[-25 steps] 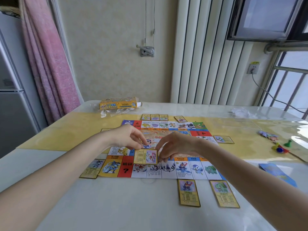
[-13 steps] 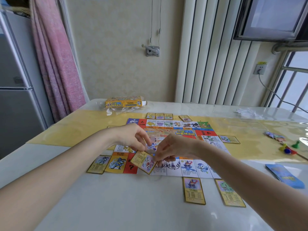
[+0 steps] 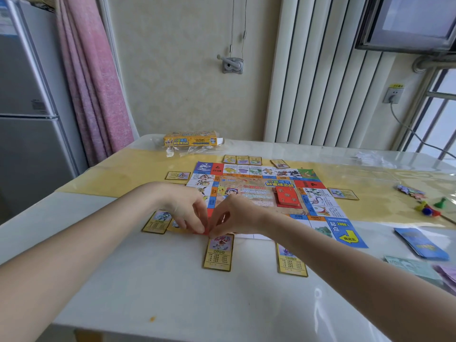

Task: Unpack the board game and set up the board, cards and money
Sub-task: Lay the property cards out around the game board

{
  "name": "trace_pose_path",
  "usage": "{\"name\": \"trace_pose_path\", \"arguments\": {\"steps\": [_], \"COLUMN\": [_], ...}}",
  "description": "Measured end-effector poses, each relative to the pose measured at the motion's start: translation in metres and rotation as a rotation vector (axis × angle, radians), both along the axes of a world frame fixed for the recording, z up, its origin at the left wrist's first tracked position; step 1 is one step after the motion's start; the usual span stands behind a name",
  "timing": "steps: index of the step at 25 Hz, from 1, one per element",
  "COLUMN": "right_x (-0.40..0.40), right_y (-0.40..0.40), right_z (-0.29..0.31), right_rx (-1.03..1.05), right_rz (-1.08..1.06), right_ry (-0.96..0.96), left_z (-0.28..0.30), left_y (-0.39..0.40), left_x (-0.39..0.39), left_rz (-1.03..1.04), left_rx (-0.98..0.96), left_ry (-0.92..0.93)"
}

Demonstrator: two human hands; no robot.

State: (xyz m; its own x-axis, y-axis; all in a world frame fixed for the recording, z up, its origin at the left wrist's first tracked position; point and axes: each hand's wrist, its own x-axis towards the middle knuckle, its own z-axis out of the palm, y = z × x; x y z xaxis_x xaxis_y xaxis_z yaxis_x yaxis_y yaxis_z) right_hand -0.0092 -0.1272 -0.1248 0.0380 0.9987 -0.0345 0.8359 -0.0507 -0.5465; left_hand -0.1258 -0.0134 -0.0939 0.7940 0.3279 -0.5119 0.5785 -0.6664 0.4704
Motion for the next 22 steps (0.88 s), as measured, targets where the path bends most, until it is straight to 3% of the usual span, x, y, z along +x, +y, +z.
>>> {"name": "trace_pose_path", "arguments": {"steps": [5, 9, 14, 22], "right_x": [-0.006, 0.007, 0.027, 0.089], "right_y": [-0.001, -0.001, -0.012, -0.066], "right_z": [-0.006, 0.001, 0.005, 0.045], "right_rx": [0.031, 0.097, -0.007, 0.058], "right_rz": [0.029, -0.035, -0.02, -0.255], "right_ry": [-0.101, -0.008, -0.078, -0.085], "left_z": [-0.002, 0.0, 0.0, 0.01], "left_y": [-0.003, -0.005, -0.015, -0.049], "left_x": [0.003, 0.009, 0.02, 0.081], "left_rz": [-0.005, -0.012, -0.06, -0.111], "left_rx": [0.018, 0.034, 0.095, 0.051], "left_ry": [0.066, 0.041, 0.025, -0.264]}}
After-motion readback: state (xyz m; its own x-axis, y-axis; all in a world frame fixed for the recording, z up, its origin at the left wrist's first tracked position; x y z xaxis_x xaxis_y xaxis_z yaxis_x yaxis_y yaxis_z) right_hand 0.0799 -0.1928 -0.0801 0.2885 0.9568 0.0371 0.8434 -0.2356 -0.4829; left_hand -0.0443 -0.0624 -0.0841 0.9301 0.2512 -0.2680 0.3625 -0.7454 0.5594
